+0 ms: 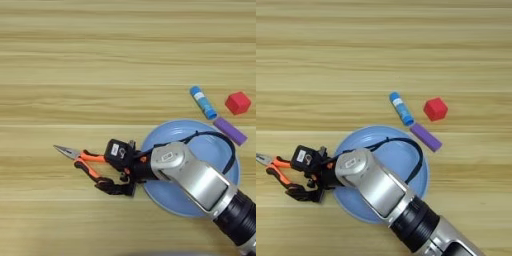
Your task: Move the objects on the table
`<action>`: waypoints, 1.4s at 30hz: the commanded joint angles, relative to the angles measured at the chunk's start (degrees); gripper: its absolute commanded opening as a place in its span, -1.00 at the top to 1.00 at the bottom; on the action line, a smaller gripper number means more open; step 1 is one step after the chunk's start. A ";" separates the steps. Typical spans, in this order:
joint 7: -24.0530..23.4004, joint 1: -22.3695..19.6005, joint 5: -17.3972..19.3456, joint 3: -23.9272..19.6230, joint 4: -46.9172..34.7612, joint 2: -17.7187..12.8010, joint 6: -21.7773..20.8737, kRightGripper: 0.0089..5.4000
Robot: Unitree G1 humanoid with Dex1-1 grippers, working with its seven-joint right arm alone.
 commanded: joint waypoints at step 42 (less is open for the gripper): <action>-10.72 -12.74 2.41 -24.63 8.85 6.76 -3.12 -0.30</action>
